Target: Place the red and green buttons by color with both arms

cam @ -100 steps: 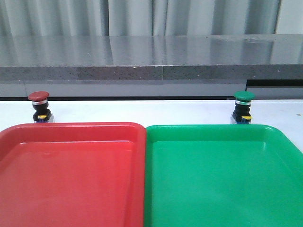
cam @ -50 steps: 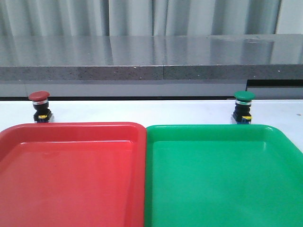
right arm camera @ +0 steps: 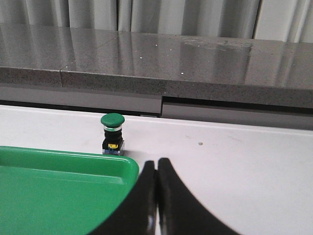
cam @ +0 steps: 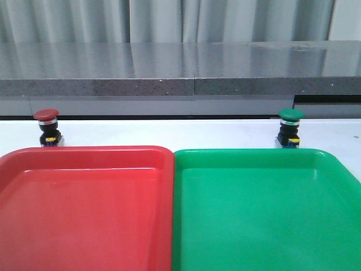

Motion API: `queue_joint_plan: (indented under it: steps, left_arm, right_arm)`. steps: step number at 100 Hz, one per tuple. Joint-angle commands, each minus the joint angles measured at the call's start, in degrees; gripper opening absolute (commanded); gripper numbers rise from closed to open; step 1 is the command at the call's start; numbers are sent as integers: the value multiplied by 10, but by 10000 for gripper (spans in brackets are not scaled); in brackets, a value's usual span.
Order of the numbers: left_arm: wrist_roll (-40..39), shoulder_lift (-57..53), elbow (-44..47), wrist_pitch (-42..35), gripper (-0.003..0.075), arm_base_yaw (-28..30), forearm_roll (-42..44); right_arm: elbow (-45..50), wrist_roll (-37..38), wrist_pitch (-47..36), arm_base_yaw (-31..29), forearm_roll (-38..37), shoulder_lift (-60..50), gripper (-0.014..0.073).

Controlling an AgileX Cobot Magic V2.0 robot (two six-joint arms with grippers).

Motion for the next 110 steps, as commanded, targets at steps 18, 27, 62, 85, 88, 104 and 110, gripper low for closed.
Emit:
queue_joint_plan:
  steps: [18,27,62,85,88,104,110]
  left_arm:
    - [3,15,-20,-6,127,3,-6]
    - [17,15,-20,5,328,3,-6]
    - [17,19,-20,-29,636,3,-6]
    - [18,49,-30,-42,556,-1,-16]
    - [18,59,-37,-38,544,-4,-16]
    - [18,133,-87,-25,526,-29,-16]
    - [18,164,-112,-25,526,-40,-16]
  right_arm:
    - [-8,-1,-49,-3,-5,-13,-111]
    - [-8,-1,-49,-3,-5,-13,-111]
    - [-8,-1,-49,-3,-5,-13,-111]
    - [-8,-1,-49,-3,-5,-13,-111]
    - [-8,-1,-49,-3,-5,-13,-111]
    - [-8,-1,-49,-3,-5,-13,-111]
    - [-8,-1,-49,-3,-5,-13,-111]
